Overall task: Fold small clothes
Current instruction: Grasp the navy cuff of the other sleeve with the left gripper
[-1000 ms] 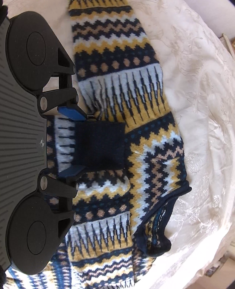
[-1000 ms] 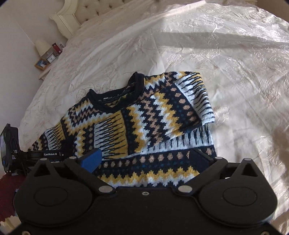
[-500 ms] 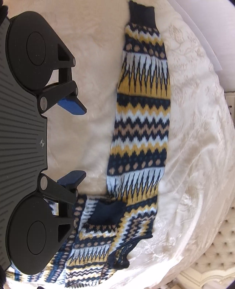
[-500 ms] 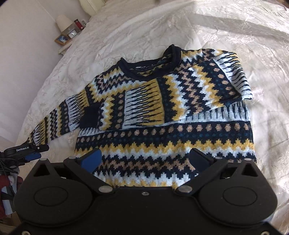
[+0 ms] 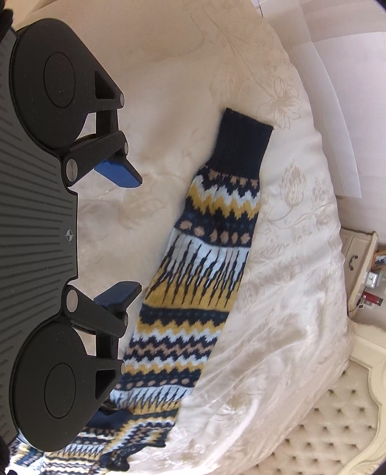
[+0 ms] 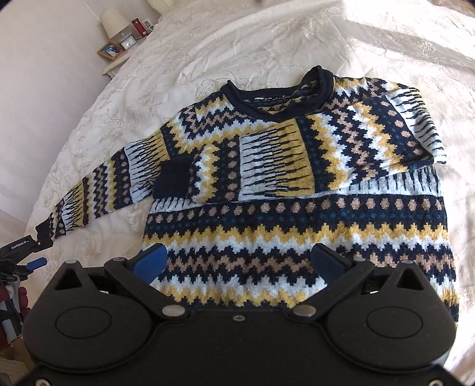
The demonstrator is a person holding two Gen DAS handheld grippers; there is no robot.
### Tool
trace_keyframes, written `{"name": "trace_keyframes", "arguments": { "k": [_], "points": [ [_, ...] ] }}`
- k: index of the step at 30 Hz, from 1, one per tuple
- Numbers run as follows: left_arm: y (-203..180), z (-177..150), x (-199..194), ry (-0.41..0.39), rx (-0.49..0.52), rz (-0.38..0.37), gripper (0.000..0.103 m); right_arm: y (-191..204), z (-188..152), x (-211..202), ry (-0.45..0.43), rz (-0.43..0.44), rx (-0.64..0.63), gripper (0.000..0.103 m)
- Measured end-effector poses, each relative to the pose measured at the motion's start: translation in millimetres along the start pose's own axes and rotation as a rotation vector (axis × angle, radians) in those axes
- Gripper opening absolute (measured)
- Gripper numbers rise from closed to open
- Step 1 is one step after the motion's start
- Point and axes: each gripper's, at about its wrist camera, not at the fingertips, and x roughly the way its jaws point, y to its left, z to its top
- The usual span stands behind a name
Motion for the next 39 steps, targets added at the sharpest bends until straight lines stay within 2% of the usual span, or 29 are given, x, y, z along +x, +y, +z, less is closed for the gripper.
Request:
{"name": "trace_keyframes", "arguments": {
  "k": [8, 11, 14, 25, 27, 28, 29, 31, 32, 34, 39],
  "points": [
    [33, 35, 26, -0.047, -0.058, 0.003, 0.072, 26, 0, 9, 0.011, -0.018, -0.009, 0.103],
    [44, 44, 40, -0.042, -0.091, 0.014, 0.078, 35, 0, 13, 0.019, -0.023, -0.015, 0.103],
    [55, 50, 52, -0.038, -0.132, 0.011, 0.079, 42, 3, 18, 0.028, -0.028, -0.025, 0.103],
    [66, 68, 78, -0.058, -0.151, -0.061, 0.078, 63, 16, 35, 0.059, -0.021, -0.078, 0.103],
    [70, 70, 77, -0.067, -0.187, -0.051, 0.064, 65, 17, 36, 0.063, -0.014, -0.090, 0.103],
    [71, 71, 77, -0.069, -0.206, -0.027, 0.047, 66, 18, 36, 0.064, -0.013, -0.094, 0.103],
    [73, 73, 77, -0.064, -0.222, -0.004, 0.036, 66, 18, 37, 0.065, -0.011, -0.097, 0.103],
    [78, 74, 76, -0.058, -0.249, -0.007, 0.032, 66, 18, 37, 0.069, -0.008, -0.098, 0.103],
    [79, 74, 73, -0.068, -0.256, -0.025, 0.020, 65, 18, 37, 0.071, -0.006, -0.098, 0.103],
    [80, 73, 66, -0.097, -0.249, -0.032, 0.006, 63, 17, 37, 0.074, -0.004, -0.099, 0.103],
    [60, 76, 33, -0.161, -0.174, -0.050, 0.005, 57, 15, 36, 0.080, 0.012, -0.102, 0.103]
  ]
}}
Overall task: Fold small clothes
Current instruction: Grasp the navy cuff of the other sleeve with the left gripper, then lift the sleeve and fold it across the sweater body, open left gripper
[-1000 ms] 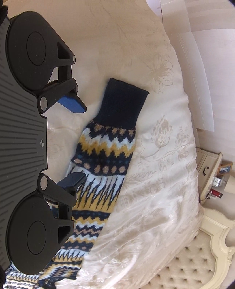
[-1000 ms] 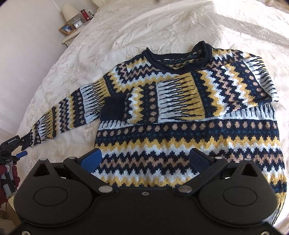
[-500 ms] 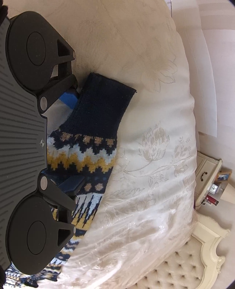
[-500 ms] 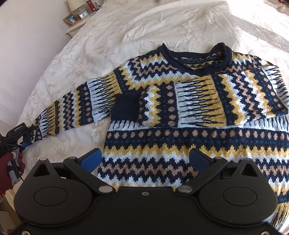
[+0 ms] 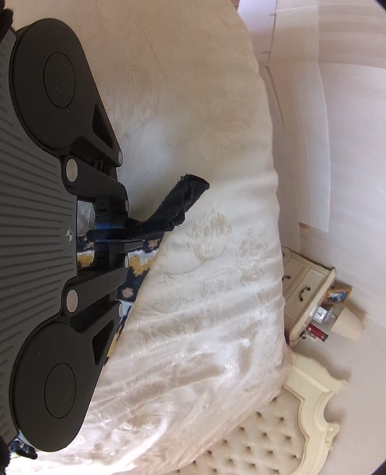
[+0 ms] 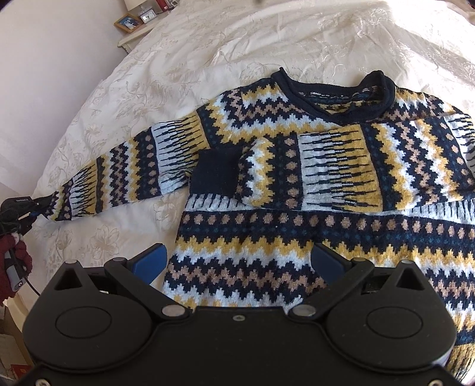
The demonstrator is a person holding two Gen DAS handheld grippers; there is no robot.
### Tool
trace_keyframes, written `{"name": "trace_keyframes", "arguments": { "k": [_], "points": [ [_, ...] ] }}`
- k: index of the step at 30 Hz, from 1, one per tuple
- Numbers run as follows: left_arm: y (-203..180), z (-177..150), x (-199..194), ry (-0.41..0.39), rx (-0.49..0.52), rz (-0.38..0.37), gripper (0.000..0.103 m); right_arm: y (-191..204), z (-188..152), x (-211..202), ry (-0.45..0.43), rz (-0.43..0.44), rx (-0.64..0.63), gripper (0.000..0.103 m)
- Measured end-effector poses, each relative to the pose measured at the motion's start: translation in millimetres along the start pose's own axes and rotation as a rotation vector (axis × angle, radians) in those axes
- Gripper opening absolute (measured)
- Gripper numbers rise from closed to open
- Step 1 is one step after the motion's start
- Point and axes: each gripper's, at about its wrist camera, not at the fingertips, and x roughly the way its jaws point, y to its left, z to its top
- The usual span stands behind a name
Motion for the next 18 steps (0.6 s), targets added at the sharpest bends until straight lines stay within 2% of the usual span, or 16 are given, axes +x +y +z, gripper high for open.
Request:
{"name": "trace_keyframes", "arguments": {
  "k": [7, 12, 18],
  "points": [
    [-74, 4, -62, -0.076, 0.150, -0.113, 0.005, -15, -4, -6, -0.007, 0.040, -0.003, 0.103],
    [-150, -4, -105, -0.131, 0.247, -0.239, 0.005, -38, -7, -20, -0.024, 0.072, 0.003, 0.103],
    [-254, -44, -125, -0.128, 0.373, -0.416, 0.005, -79, -11, -45, -0.049, 0.077, 0.028, 0.103]
  ]
}}
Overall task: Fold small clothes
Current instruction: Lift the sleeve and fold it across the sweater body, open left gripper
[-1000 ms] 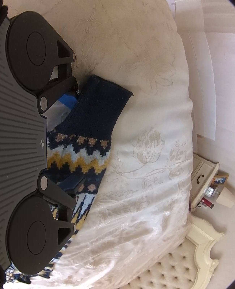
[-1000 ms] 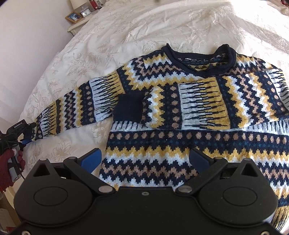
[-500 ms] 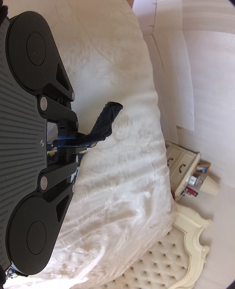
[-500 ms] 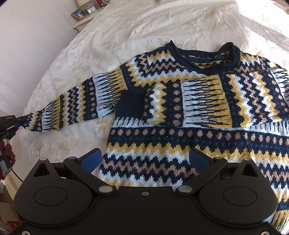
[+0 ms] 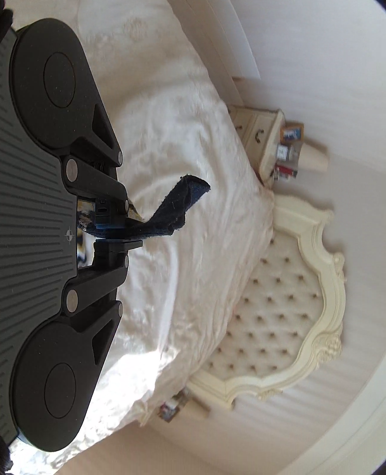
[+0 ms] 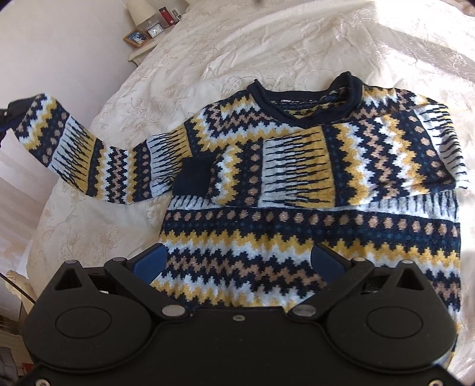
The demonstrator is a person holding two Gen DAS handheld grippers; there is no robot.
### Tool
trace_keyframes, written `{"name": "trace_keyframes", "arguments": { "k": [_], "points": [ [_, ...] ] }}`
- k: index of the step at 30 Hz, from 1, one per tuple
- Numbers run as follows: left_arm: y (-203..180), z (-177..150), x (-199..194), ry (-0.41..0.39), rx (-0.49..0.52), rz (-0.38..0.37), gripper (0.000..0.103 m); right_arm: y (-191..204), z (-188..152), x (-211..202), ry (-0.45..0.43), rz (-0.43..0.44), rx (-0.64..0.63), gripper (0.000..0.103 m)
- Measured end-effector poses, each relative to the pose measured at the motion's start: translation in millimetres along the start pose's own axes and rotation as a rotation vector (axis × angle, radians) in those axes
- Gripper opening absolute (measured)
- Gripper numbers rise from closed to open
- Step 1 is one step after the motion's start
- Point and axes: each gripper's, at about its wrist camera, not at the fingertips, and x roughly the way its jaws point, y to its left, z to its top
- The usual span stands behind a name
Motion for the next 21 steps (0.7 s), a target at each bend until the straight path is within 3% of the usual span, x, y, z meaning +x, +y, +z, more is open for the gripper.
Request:
{"name": "trace_keyframes", "arguments": {
  "k": [8, 15, 16, 19, 21],
  "points": [
    [-128, -70, 71, 0.139, 0.082, -0.204, 0.005, -61, -5, -32, -0.022, -0.031, 0.039, 0.103],
    [-200, -139, 134, 0.315, 0.144, -0.274, 0.007, -98, -16, -50, -0.023, -0.058, 0.056, 0.103],
    [-204, -144, 138, 0.333, 0.148, -0.283, 0.010, -101, -17, -51, -0.024, -0.061, 0.059, 0.103],
    [-213, -154, 138, 0.351, 0.176, -0.299, 0.034, -115, -19, -55, -0.026, -0.066, 0.079, 0.103],
    [-215, -155, 129, 0.325, 0.211, -0.308, 0.037, -122, -17, -57, -0.033, -0.070, 0.092, 0.103]
  ]
}}
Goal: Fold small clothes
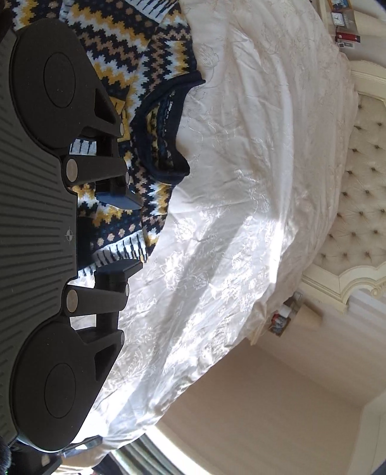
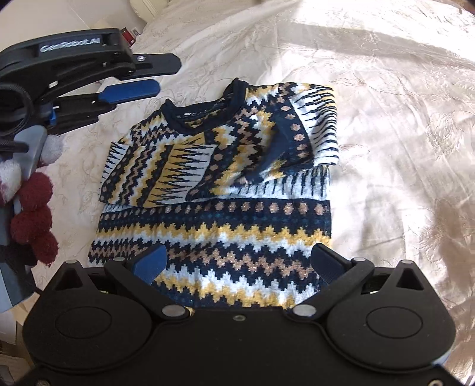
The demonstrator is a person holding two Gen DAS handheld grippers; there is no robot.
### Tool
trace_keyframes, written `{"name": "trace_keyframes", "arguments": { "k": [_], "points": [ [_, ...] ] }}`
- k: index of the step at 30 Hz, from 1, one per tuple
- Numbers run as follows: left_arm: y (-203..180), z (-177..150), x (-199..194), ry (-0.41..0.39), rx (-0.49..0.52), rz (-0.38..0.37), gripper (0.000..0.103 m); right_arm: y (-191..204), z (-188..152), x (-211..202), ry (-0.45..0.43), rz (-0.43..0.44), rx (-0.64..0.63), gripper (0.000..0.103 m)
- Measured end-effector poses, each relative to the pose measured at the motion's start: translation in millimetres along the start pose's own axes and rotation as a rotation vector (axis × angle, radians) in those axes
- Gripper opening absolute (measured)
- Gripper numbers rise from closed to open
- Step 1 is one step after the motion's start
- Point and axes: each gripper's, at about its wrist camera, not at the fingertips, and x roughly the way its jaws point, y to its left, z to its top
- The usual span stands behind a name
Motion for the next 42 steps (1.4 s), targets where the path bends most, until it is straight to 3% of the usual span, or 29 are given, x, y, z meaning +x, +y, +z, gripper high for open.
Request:
{"name": "trace_keyframes", "arguments": {
  "k": [5, 8, 16, 22, 29, 30, 32, 34, 35, 36, 38, 42],
  "points": [
    [31, -22, -19, 0.024, 0.016, 0.079, 0.044, -7, 17, 5, -0.051, 0.011, 0.027, 0.103],
    [50, -42, -21, 0.099, -0.022, 0.185, 0.044, -8, 30, 15, -0.084, 0.005, 0.016, 0.103],
    [150, -74, -30, 0.200, -0.142, 0.398, 0.044, -9, 61, 48, -0.096, 0.019, -0.051, 0.103],
    [182, -71, -30, 0.212, -0.181, 0.439, 0.044, -23, 74, 70, -0.071, -0.017, -0.056, 0.103],
    [184, -59, -29, 0.185, -0.179, 0.406, 0.044, -41, 73, 85, -0.015, 0.059, -0.002, 0.102],
    [183, -58, -29, 0.183, -0.173, 0.403, 0.044, -42, 73, 87, -0.010, 0.061, 0.005, 0.099],
    [182, -56, -28, 0.184, -0.161, 0.401, 0.044, -42, 73, 88, -0.004, 0.060, 0.009, 0.081],
    [181, -55, -27, 0.185, -0.153, 0.399, 0.044, -42, 73, 89, 0.006, 0.028, 0.018, 0.051],
    [181, -54, -26, 0.185, -0.150, 0.400, 0.044, -42, 74, 91, 0.019, 0.014, 0.024, 0.043],
    [181, -54, -26, 0.186, -0.149, 0.401, 0.044, -42, 75, 91, 0.031, 0.015, 0.026, 0.015],
    [182, -51, -25, 0.181, -0.152, 0.399, 0.044, -39, 77, 86, 0.021, 0.032, 0.012, 0.013],
    [181, -37, -27, 0.147, -0.154, 0.391, 0.044, -17, 94, 45, -0.094, 0.035, -0.082, 0.012]
  ]
}}
